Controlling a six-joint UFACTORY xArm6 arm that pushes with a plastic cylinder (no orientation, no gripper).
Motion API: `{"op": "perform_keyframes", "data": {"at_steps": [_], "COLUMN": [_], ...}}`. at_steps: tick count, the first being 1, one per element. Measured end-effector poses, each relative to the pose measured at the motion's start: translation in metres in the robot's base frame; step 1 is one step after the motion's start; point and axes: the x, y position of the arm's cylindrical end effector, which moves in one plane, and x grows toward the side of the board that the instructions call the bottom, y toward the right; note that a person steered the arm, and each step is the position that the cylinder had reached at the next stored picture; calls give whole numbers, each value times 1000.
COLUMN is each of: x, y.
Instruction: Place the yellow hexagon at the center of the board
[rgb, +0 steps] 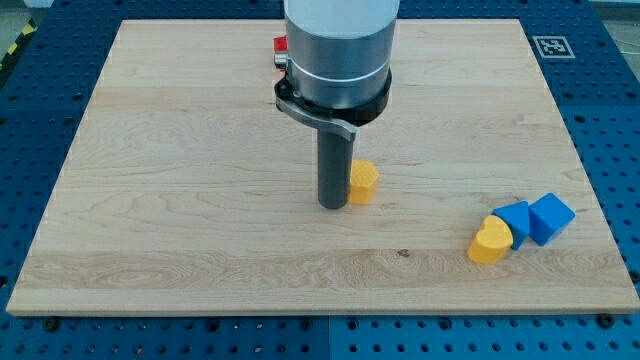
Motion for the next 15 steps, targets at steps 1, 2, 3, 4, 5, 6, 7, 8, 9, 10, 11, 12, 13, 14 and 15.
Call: {"op": "perform_keyframes", "data": {"at_steps": [1,2,3,4,5,6,7,8,9,10,11,12,13,14,15], "x": [11,43,36,4,-4,-5,-13,-30,-45,-51,-55,-53,-21,6,28], "y": [16,29,68,62,36,23,17,15,15,14,14,13,12,15,38]}}
